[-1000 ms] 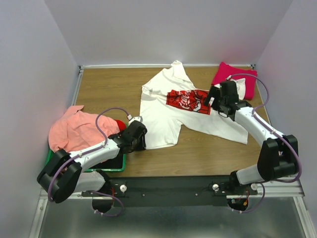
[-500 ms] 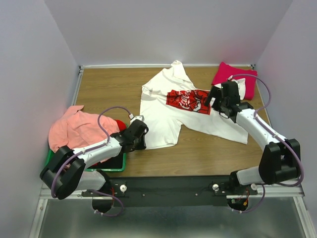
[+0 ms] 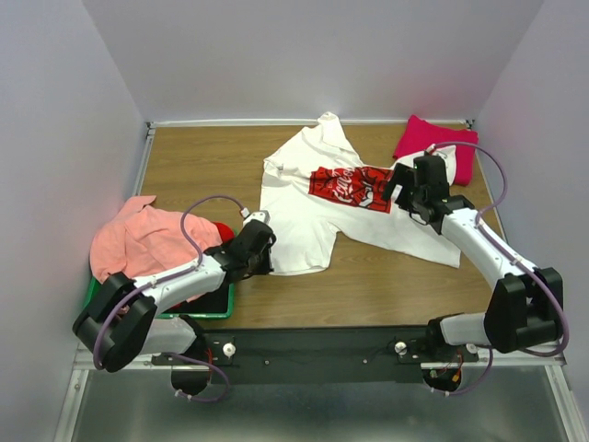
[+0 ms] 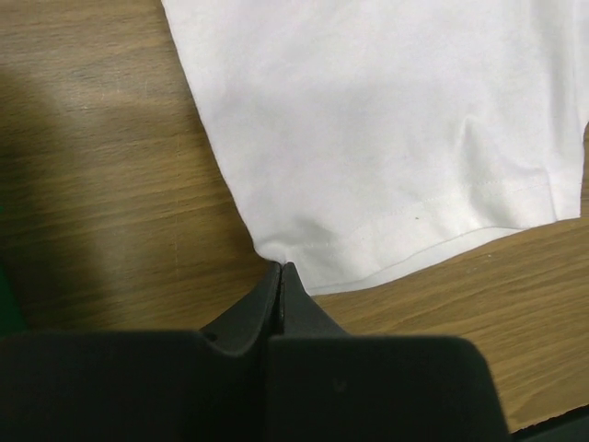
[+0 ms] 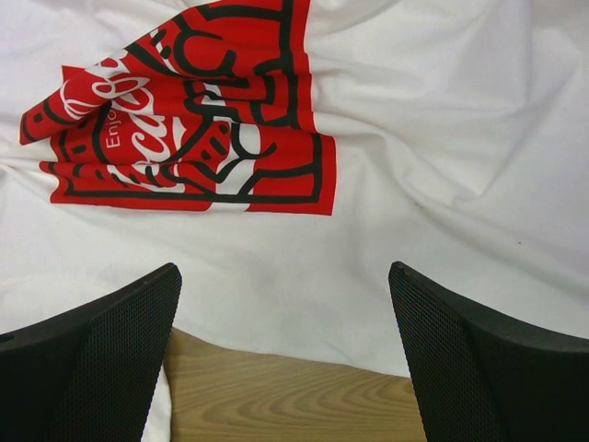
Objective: Fold and stack the t-shirts
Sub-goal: Flatten the tshirt out
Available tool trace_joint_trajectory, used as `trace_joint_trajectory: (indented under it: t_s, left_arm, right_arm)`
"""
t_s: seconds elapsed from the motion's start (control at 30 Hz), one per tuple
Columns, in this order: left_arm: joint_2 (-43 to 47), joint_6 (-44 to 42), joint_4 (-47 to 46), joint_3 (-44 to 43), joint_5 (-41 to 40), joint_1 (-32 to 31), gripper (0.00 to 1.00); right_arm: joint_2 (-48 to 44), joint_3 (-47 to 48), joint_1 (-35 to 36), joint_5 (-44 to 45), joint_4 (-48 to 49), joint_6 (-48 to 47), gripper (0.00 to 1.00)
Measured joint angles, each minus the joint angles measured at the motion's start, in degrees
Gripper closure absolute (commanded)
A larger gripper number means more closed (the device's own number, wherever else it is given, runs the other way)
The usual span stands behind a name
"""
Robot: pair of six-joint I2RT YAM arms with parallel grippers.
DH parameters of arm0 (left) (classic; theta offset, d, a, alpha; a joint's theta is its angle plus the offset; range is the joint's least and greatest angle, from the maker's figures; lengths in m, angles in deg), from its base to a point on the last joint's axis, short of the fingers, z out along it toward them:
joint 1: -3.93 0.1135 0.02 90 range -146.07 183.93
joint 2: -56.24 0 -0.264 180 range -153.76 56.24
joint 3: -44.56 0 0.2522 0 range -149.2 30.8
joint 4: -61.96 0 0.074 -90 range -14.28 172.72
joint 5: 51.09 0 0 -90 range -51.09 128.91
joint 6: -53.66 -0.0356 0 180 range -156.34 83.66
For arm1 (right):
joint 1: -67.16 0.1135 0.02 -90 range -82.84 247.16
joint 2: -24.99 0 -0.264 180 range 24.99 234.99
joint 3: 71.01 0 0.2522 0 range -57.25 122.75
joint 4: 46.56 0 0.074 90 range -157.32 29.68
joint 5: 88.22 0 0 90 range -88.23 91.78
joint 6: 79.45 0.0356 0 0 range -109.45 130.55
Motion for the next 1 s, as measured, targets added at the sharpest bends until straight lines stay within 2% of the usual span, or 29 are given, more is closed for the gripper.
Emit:
trace_joint_trajectory:
  t_s: [0.13, 0.3, 0.4, 0.63, 1.0]
  left_arm:
    - [2.6, -0.2, 0.1, -0.5, -1.2, 0.0, 1.00]
    - [5.0, -2.7, -1.1, -6.2, -3.6, 1.7, 1.00]
    - [4.9, -5.8, -4.6, -9.4, -3.6, 6.3, 1.00]
    - [3.6, -10.4, -8.9, -9.8, -1.5, 16.8, 1.00]
    - [-2.9, -13.1, -13.5, -15.8, 4.2, 23.9, 1.00]
  right_arm:
    - [-0.7, -0.7, 0.0, 0.0, 0.0, 0.0, 0.00]
    - [-0.5, -3.6, -0.1, 0.0, -0.4, 0.0, 0.00]
    - [2.5, -5.0, -0.2, 0.0, -1.3, 0.1, 0.00]
    - [10.3, -5.0, -0.2, 0.0, -1.7, 0.3, 0.00]
    - [21.1, 3.4, -0.3, 0.2, -2.2, 0.2, 0.01]
